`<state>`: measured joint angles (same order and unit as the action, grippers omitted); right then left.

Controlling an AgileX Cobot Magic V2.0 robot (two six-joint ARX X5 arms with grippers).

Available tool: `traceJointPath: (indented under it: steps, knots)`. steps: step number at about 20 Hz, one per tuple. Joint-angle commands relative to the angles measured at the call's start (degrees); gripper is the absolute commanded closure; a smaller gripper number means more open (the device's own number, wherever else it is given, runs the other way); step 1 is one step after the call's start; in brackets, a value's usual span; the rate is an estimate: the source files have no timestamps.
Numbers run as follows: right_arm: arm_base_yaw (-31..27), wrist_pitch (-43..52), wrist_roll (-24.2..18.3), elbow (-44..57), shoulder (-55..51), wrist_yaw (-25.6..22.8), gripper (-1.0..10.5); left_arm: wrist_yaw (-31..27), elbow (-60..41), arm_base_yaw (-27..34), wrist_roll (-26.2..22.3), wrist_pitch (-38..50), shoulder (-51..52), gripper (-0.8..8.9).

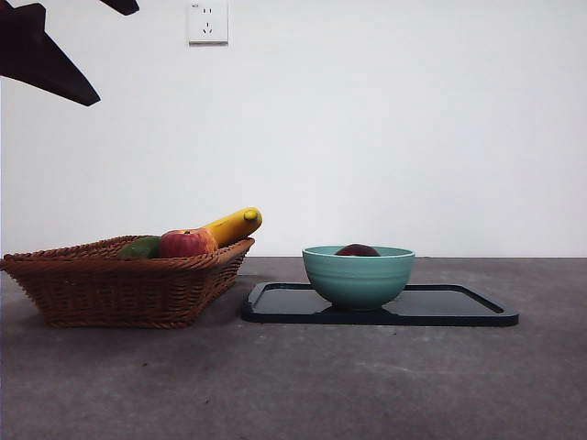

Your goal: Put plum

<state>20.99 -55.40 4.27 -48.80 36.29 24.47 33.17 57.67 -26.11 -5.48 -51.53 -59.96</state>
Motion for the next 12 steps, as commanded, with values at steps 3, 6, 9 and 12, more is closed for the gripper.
traceJointPath:
  steps: [3, 6, 9, 12]
  knots:
    - [0.26, 0.5, -0.44, -0.37, 0.24, 0.22, 6.6, 0.33, 0.63, -0.26, 1.33, 0.2, -0.31, 4.11]
    - [0.26, 0.5, -0.37, -0.37, 0.24, 0.22, 6.6, 0.28, 0.83, -0.7, 3.96, 2.56, -0.33, 4.09]
    - [0.26, 0.52, -0.37, -0.37, 0.24, 0.22, 6.6, -2.82, 2.62, -2.75, 8.98, 8.15, -0.83, 4.07]
    - [0.26, 0.5, -0.2, -0.37, 0.24, 0.22, 6.6, -7.65, 8.37, -5.18, 11.17, 11.32, -4.46, 4.07]
